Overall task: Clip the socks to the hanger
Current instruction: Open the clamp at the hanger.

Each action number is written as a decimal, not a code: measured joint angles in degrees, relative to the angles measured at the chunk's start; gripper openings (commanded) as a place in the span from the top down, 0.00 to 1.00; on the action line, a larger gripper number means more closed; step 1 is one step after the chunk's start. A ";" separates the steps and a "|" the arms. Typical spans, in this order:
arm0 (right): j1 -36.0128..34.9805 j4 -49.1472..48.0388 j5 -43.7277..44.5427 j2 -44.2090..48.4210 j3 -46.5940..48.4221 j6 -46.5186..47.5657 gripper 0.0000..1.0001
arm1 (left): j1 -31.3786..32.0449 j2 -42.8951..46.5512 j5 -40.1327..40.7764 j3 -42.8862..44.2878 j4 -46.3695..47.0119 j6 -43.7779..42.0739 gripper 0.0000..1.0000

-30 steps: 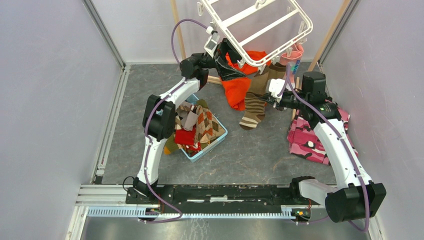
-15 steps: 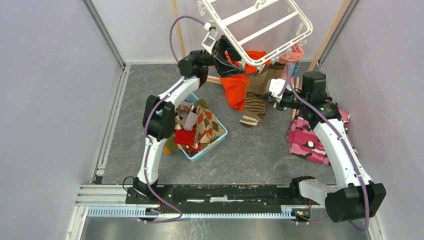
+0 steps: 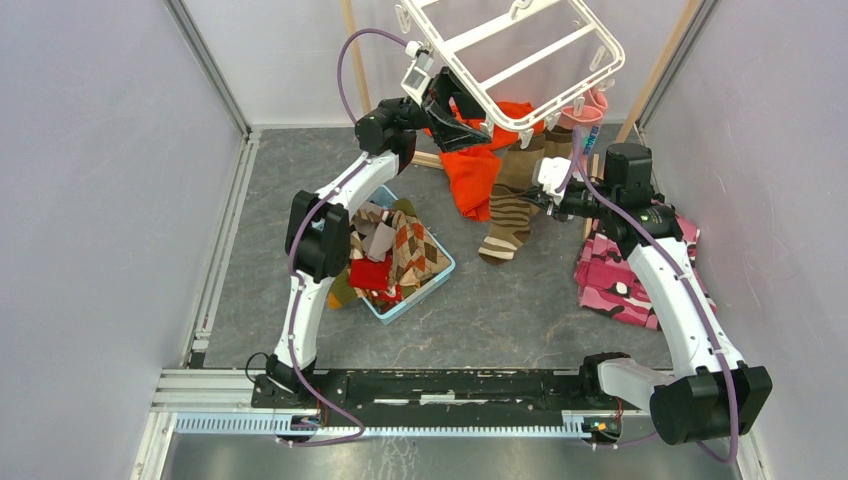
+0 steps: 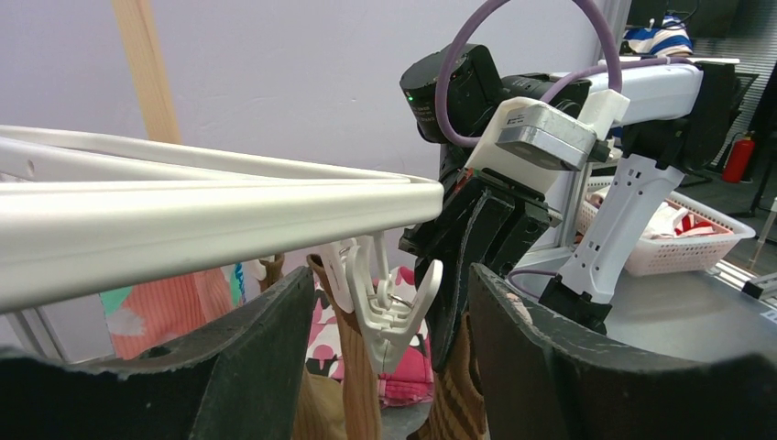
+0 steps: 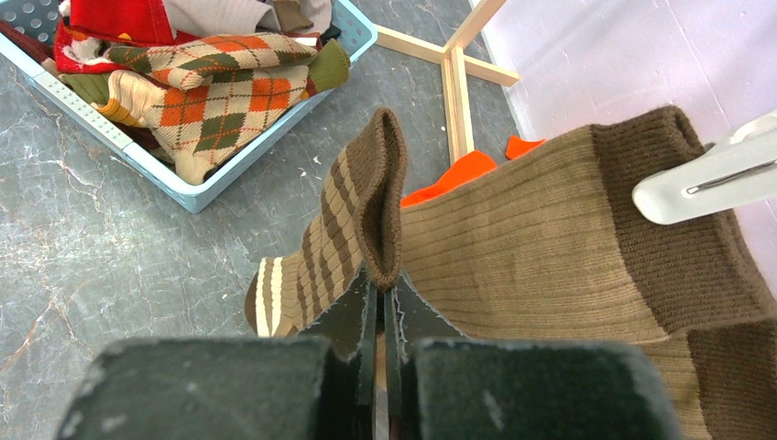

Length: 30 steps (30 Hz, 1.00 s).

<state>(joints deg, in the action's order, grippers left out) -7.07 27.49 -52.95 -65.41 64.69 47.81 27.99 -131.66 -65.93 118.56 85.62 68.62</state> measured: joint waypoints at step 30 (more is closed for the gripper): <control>0.07 0.15 0.00 0.00 -0.44 0.00 1.00 | 0.02 -2.82 3.08 3.82 0.22 5.35 0.90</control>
<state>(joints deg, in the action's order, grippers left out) -7.01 27.64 -52.95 -65.41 64.25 47.81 28.01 -134.47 -62.85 122.39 85.84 73.97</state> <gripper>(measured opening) 0.014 0.145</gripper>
